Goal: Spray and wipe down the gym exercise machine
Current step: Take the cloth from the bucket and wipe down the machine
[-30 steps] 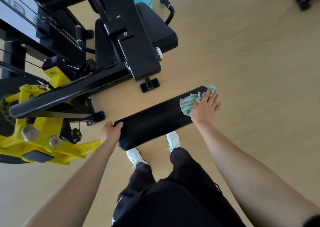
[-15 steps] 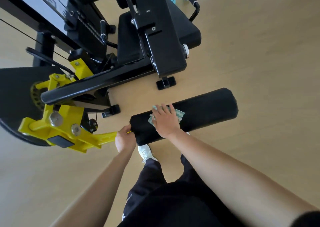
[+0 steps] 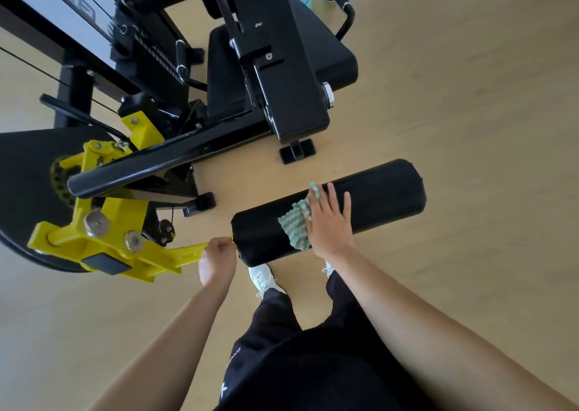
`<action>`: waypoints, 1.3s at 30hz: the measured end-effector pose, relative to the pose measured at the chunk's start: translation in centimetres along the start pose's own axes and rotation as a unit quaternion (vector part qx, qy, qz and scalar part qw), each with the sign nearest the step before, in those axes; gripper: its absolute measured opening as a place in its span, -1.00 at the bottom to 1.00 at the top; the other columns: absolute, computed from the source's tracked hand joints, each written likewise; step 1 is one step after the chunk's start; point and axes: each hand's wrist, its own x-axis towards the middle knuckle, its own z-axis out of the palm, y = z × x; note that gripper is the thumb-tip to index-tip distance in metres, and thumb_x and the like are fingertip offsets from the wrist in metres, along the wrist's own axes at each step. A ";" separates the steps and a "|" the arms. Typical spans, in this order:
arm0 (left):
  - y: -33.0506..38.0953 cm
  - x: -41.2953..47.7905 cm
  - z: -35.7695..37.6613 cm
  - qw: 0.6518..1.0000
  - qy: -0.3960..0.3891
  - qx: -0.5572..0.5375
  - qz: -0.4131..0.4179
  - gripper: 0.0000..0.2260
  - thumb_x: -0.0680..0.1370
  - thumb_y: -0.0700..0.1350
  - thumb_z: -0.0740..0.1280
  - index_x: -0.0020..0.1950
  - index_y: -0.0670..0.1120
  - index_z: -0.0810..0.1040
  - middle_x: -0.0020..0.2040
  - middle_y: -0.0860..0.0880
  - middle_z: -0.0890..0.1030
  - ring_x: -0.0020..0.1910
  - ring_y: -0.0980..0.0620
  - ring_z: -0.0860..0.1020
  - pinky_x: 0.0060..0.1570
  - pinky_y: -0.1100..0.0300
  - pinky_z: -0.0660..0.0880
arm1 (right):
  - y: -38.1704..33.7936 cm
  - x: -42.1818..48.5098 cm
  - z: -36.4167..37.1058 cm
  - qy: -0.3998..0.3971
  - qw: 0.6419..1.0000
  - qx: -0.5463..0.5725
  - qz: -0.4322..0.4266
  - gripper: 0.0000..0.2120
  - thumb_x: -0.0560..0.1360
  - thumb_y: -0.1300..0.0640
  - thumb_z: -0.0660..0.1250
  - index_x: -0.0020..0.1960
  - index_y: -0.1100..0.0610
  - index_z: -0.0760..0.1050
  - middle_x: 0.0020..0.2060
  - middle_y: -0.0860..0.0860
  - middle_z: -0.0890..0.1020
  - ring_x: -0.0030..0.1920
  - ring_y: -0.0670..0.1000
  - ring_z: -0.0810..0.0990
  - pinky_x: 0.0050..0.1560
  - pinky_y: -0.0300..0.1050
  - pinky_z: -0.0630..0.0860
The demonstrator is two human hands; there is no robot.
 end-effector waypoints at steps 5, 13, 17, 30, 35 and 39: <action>2.9 2.3 0.7 1.000 -0.011 0.009 0.023 -0.58 0.61 -0.02 0.36 0.46 -0.07 0.50 0.31 -0.07 0.61 0.29 -0.19 0.55 0.21 0.03 0.45 | 8.2 1.3 -1.8 0.047 0.976 0.046 0.209 -0.37 0.70 -0.09 -0.02 0.69 0.10 -0.09 0.68 0.06 -0.04 0.66 0.13 -0.17 0.56 0.27 -0.32; 3.6 3.3 1.8 0.996 -0.047 0.065 0.050 -0.72 0.57 0.08 0.40 0.17 -0.07 0.66 0.09 -0.09 0.69 0.09 -0.17 0.63 0.09 -0.06 0.60 | 13.3 4.8 -4.8 0.034 0.957 0.063 0.282 -0.43 0.71 -0.02 0.05 0.65 0.16 0.05 0.66 0.17 0.06 0.66 0.18 -0.11 0.59 0.27 -0.21; 2.4 2.0 1.2 0.998 -0.027 0.003 0.060 -0.63 0.55 -0.01 0.47 0.34 -0.07 0.62 0.19 -0.01 0.67 0.15 -0.10 0.62 0.07 0.10 0.52 | 9.5 5.8 -3.7 0.012 0.987 0.011 0.160 -0.51 0.71 -0.05 -0.01 0.55 0.15 0.31 0.56 0.12 0.32 0.62 0.17 0.11 0.62 0.25 -0.10; -2.8 -0.6 0.6 0.998 -0.036 -0.050 -0.002 -0.70 0.53 -0.33 0.32 0.14 -0.03 0.68 0.04 0.03 0.68 0.07 -0.06 0.60 0.03 0.16 0.43 | -10.5 2.6 1.9 -0.058 0.983 0.007 -0.175 -0.42 0.61 0.05 0.25 0.57 0.19 0.21 0.57 0.14 0.26 0.58 0.19 0.16 0.61 0.17 -0.01; -3.7 -0.4 0.4 0.996 -0.070 -0.047 -0.020 -0.69 0.50 -0.34 0.31 -0.04 0.07 0.66 -0.06 0.10 0.69 0.03 -0.06 0.62 -0.01 0.13 0.47 | -10.8 1.4 2.9 -0.055 0.973 -0.013 -0.222 -0.36 0.66 0.04 0.18 0.66 0.15 0.03 0.65 0.09 0.09 0.65 0.12 -0.02 0.63 0.16 -0.14; -2.4 0.8 -0.2 0.999 -0.036 -0.034 -0.002 -0.83 0.58 -0.17 0.31 0.03 0.04 0.66 -0.03 -0.03 0.69 0.01 -0.11 0.61 -0.10 0.12 0.43 | -6.1 1.2 0.9 -0.057 0.983 -0.061 -0.165 -0.16 0.61 -0.06 0.27 0.67 0.15 -0.14 0.66 0.10 0.06 0.66 0.12 -0.07 0.61 0.26 -0.19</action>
